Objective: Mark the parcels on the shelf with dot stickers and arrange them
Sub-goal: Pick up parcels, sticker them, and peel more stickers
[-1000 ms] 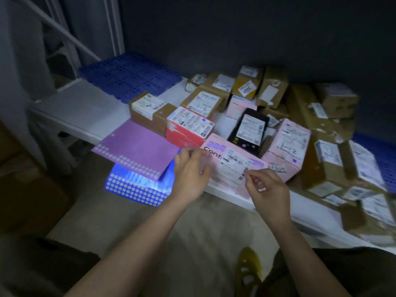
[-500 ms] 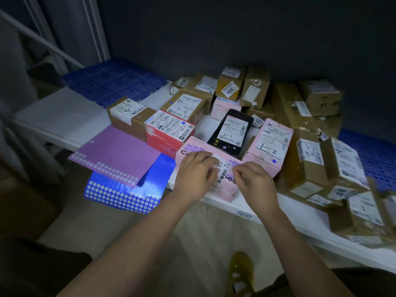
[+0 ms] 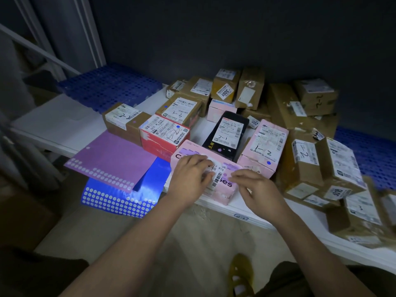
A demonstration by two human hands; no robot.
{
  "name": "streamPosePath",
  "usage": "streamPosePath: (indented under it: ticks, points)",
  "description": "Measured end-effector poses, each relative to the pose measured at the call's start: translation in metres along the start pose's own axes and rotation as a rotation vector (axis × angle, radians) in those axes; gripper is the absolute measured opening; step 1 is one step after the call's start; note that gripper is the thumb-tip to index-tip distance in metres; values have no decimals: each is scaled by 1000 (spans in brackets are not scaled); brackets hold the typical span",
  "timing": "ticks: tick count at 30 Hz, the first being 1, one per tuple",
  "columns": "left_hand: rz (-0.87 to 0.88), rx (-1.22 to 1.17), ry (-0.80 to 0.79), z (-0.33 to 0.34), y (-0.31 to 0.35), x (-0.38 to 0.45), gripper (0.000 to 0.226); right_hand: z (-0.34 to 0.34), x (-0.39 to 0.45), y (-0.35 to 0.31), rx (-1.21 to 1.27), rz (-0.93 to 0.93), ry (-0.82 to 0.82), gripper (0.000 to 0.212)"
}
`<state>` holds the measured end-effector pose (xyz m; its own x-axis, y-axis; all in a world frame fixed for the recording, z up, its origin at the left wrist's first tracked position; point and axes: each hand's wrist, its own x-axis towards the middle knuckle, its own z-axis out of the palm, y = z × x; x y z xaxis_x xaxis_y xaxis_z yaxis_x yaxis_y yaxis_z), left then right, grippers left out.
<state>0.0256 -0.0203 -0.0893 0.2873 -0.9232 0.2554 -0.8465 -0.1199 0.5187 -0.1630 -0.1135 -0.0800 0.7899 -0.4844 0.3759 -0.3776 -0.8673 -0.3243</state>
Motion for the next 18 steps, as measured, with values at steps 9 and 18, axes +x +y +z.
streamPosePath:
  ticks: [9, 18]
  points:
    - [17, 28, 2, -2, 2, 0, 49, 11, 1, -23, 47, 202, 300, 31]
    - [-42, 91, 45, -15, 24, 63, 29, -30, 75, 10, -58, 236, 281, 19]
